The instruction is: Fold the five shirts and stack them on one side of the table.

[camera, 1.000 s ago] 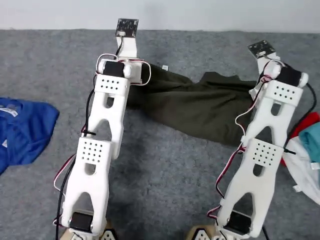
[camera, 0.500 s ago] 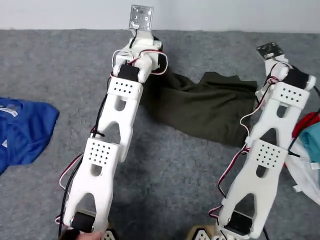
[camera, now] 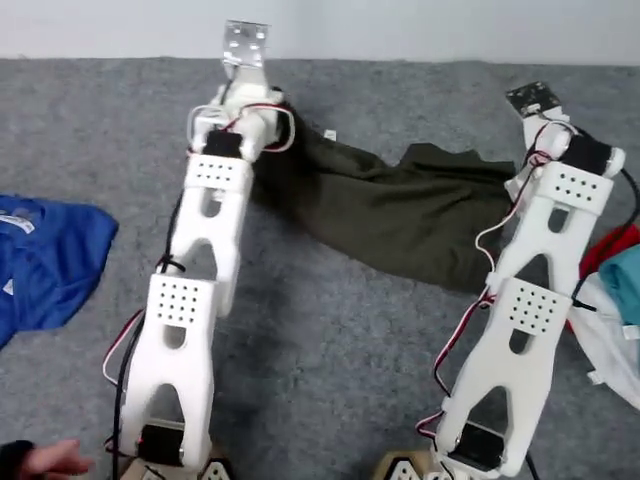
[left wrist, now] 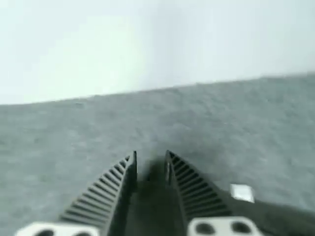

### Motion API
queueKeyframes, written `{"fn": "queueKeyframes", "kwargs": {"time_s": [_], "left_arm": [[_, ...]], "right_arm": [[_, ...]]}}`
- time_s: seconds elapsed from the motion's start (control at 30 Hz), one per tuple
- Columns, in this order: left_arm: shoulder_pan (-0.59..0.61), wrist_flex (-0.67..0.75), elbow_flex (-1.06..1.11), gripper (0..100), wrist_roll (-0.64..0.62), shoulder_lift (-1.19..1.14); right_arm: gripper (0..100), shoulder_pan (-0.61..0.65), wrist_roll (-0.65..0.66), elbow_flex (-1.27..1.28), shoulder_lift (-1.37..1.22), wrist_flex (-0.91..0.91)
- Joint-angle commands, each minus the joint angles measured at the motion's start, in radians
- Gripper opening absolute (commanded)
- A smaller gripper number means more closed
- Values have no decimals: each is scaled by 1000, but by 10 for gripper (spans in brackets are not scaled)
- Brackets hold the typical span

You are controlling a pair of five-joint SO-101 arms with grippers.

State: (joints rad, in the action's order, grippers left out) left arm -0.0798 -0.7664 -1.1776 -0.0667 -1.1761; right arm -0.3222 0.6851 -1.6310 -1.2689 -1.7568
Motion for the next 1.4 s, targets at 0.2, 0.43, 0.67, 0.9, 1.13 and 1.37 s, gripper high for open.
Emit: {"fn": "queueKeyframes", "kwargs": {"time_s": [0.2,0.43,0.67,0.9,1.13,1.37], "left_arm": [[68,55,-119,44,14,20],[127,-238,-119,18,14,28],[173,-763,-311,19,6,40],[190,-991,-452,16,5,29],[187,-990,-486,16,5,37],[175,-990,-489,16,5,35]], "right_arm": [[258,82,-11,112,81,-45],[299,193,41,396,302,-47],[299,266,87,987,708,-41],[299,173,87,1416,905,48],[299,162,87,1626,1029,105],[299,186,89,1686,1041,308]]}}
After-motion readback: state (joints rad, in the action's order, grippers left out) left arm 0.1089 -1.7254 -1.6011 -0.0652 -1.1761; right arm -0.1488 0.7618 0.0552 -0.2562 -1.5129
